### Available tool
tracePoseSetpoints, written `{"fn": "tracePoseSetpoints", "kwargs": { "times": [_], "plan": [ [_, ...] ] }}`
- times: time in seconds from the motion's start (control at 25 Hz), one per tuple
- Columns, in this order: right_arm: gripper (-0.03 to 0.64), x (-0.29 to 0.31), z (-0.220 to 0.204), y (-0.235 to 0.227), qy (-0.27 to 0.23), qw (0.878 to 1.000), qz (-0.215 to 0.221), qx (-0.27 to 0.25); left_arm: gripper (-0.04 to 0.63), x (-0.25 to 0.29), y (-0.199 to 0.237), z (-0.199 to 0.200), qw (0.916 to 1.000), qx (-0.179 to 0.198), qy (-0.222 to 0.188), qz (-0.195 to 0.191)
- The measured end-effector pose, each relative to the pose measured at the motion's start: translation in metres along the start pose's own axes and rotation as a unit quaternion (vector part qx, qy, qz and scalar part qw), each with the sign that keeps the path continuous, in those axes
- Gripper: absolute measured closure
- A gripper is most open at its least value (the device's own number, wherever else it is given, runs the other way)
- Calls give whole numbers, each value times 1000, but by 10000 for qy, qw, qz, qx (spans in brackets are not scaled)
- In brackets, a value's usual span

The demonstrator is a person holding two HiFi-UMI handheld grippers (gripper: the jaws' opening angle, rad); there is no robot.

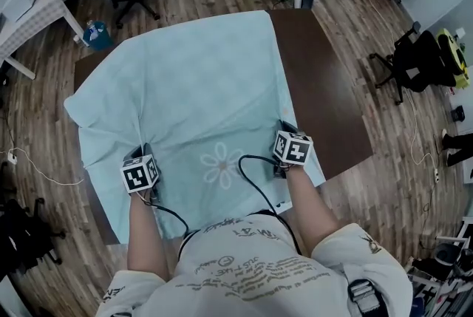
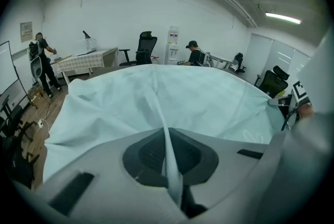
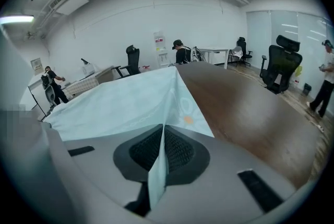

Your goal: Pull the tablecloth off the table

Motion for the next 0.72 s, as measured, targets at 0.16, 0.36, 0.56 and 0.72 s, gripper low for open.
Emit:
{"fn": "tracePoseSetpoints", "kwargs": {
  "times": [0.16,0.36,0.56,0.72],
  "plan": [
    [601,-27,3,23,-461,9982,353,-155,586,-28,-15,3,9992,174,-350,-97],
    [601,-60,7,57,-914,9909,825,-539,588,-66,-29,7,9963,248,-807,-157],
    [601,-97,14,94,-1354,9777,1132,-1142,587,-108,-38,14,9900,190,-1389,-183],
    [601,-126,21,118,-1727,9659,1365,-1364,588,-143,-40,20,9828,199,-1823,-212]
  ]
}}
Point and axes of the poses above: the fingertips, and each gripper's own axes: x forward along the fingers, y to its left, z out of its top, the point moved 9 cm from there along -x, backward along the fingers, and after that the axes turned 10 degrees about z, right-handed, at the moved point
